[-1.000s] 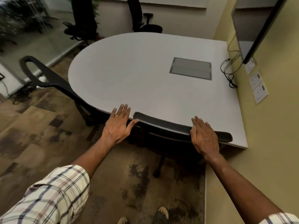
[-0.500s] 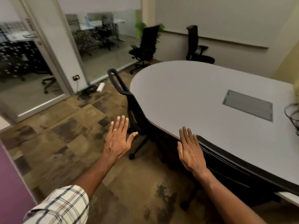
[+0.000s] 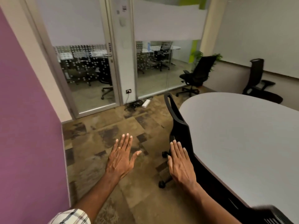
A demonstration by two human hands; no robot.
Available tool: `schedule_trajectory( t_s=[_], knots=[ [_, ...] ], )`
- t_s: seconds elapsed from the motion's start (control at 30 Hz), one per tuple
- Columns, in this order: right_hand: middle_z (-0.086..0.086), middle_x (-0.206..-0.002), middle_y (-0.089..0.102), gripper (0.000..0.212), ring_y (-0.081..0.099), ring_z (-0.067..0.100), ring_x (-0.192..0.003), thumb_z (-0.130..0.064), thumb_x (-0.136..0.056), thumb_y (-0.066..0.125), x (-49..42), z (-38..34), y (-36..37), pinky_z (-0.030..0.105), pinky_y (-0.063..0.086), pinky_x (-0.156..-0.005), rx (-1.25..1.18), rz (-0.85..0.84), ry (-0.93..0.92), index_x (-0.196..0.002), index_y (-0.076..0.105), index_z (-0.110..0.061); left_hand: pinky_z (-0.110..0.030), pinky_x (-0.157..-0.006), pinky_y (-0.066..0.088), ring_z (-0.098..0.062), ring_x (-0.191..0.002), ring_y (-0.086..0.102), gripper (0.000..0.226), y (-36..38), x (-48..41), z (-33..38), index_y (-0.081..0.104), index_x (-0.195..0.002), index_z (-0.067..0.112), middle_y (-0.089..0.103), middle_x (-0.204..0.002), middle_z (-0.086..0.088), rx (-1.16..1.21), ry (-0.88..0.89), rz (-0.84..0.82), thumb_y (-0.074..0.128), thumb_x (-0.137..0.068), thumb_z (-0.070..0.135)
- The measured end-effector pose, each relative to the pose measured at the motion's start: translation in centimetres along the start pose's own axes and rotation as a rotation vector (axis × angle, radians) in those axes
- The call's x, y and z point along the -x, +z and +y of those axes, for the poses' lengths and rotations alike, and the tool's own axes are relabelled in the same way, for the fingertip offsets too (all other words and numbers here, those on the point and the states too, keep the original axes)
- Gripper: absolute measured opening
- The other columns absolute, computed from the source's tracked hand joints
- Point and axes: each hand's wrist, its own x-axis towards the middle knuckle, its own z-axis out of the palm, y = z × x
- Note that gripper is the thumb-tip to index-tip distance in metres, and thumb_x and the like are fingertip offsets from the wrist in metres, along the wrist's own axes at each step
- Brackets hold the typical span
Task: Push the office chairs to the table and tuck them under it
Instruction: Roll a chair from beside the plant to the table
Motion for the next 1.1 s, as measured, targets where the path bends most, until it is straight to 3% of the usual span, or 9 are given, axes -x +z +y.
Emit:
schedule_trajectory(
  t_s=[0.07, 0.23, 0.33, 0.43, 0.6, 0.87, 1.1],
  knots=[
    [0.005, -0.169, 0.001, 0.065, -0.007, 0.022, -0.155, -0.043, -0.104, 0.007, -3.2, -1.5, 0.8, 0.039, 0.0, -0.125, -0.023, 0.013, -0.05, -0.161, 0.007, -0.012, -0.043, -0.131, 0.002, -0.021, -0.16, -0.004, 0.09, 0.3, -1.4, -1.7, 0.011, -0.164, 0.01, 0.006, -0.173, -0.006, 0.0, -0.028, 0.026, -0.002, -0.1, 0.071],
    [0.004, -0.169, -0.001, 0.067, -0.009, 0.018, -0.156, -0.044, -0.102, 0.003, -11.8, -3.1, 2.8, 0.04, -0.001, -0.128, -0.037, 0.016, -0.165, -0.162, 0.008, -0.013, -0.045, -0.131, 0.006, -0.024, -0.16, 0.002, 0.091, 0.2, -6.3, -4.5, 0.014, -0.164, 0.008, 0.008, -0.172, -0.007, 0.046, -0.111, 0.086, -0.013, -0.099, 0.066],
    [0.006, -0.17, 0.004, 0.067, -0.005, 0.019, -0.157, -0.041, -0.103, 0.006, -17.1, -3.9, 3.4, 0.04, 0.003, -0.129, -0.053, 0.023, -0.166, -0.162, 0.012, -0.011, -0.042, -0.131, 0.001, -0.022, -0.161, -0.003, 0.085, -0.1, -9.3, -6.5, 0.007, -0.164, 0.012, 0.003, -0.172, -0.005, 0.016, -0.145, 0.093, -0.011, -0.099, 0.065],
    [0.007, -0.171, -0.003, 0.065, -0.01, 0.019, -0.156, -0.039, -0.104, 0.009, -22.4, -4.8, 3.7, 0.04, 0.0, -0.129, -0.045, 0.031, -0.217, -0.162, 0.005, -0.01, -0.04, -0.131, -0.005, -0.021, -0.159, -0.014, 0.085, -0.3, -13.0, -9.0, -0.002, -0.163, 0.015, -0.008, -0.172, -0.005, -0.009, -0.192, 0.117, -0.016, -0.097, 0.066],
    [0.007, -0.17, -0.009, 0.064, -0.014, 0.019, -0.156, -0.037, -0.106, 0.013, -28.7, -5.9, 4.6, 0.04, -0.002, -0.129, -0.03, 0.022, -0.214, -0.162, -0.002, -0.01, -0.038, -0.131, -0.006, -0.019, -0.159, -0.018, 0.078, 0.7, -17.9, -11.5, -0.007, -0.163, 0.014, -0.013, -0.172, -0.006, -0.037, -0.23, 0.096, -0.009, -0.102, 0.061],
    [0.005, -0.171, -0.005, 0.061, -0.011, 0.019, -0.157, -0.036, -0.107, 0.016, -38.9, -8.4, 8.9, 0.039, -0.004, -0.128, -0.039, -0.019, -0.196, -0.162, 0.004, -0.012, -0.035, -0.128, -0.012, -0.019, -0.158, -0.018, 0.078, 3.3, -27.3, -16.2, -0.007, -0.162, 0.013, -0.013, -0.17, -0.004, -0.033, -0.167, 0.071, -0.009, -0.1, 0.061],
    [0.003, -0.171, 0.001, 0.061, -0.006, 0.015, -0.157, -0.037, -0.108, 0.018, -48.8, -10.7, 11.2, 0.035, -0.004, -0.128, -0.049, -0.011, -0.095, -0.163, 0.008, -0.013, -0.037, -0.127, -0.007, -0.022, -0.159, -0.004, 0.086, 5.3, -38.1, -22.8, 0.005, -0.164, 0.009, 0.003, -0.172, -0.01, 0.023, -0.072, 0.041, -0.008, -0.099, 0.063]
  ],
)
